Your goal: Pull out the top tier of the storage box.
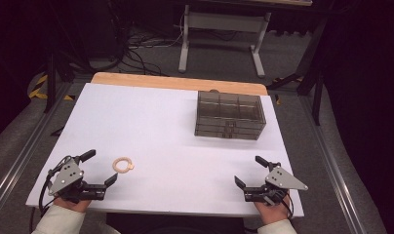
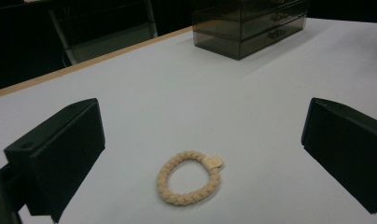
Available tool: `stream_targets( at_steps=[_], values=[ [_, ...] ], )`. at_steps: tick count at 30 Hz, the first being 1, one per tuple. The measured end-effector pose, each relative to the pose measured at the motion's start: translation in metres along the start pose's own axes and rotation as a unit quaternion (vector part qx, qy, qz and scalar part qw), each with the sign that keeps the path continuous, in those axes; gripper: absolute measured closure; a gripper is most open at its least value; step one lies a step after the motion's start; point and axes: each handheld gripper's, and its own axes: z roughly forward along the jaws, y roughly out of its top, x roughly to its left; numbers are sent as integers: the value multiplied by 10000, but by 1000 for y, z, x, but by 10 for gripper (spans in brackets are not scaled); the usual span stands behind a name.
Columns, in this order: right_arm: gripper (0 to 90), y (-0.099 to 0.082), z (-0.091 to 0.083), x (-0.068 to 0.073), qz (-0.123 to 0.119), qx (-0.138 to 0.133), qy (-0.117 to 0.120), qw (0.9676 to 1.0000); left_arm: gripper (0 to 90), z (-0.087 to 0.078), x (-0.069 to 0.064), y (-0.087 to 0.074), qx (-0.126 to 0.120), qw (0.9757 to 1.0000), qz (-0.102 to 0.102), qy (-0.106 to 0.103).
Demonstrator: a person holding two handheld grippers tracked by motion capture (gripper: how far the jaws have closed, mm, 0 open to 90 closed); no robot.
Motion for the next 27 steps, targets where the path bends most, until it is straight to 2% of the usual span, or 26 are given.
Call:
stream_targets(
  at_steps=[6, 8, 14, 15, 17, 27],
  values=[
    [28, 2, 2, 0, -31, 17, -2, 10000, 5, 0, 1, 0, 8, 10000, 69, -41],
    [28, 3, 3, 0, -23, 21, 4, 10000, 5, 0, 0, 0, -4, 10000, 11, 12],
    [28, 10, 9, -2, -35, 58, 74, 9999, 5, 0, 0, 0, -2, 10000, 32, 16],
    [28, 11, 10, -2, -21, 54, 82, 9999, 5, 0, 1, 1, 14, 9999, 102, -23],
    [28, 13, 12, -2, -40, 69, 101, 9999, 5, 0, 0, 0, -4, 10000, 25, 16],
    [30, 29, 27, -5, -114, 33, 166, 9998, 5, 0, 0, 0, 12, 10000, 45, -9]
  ],
)
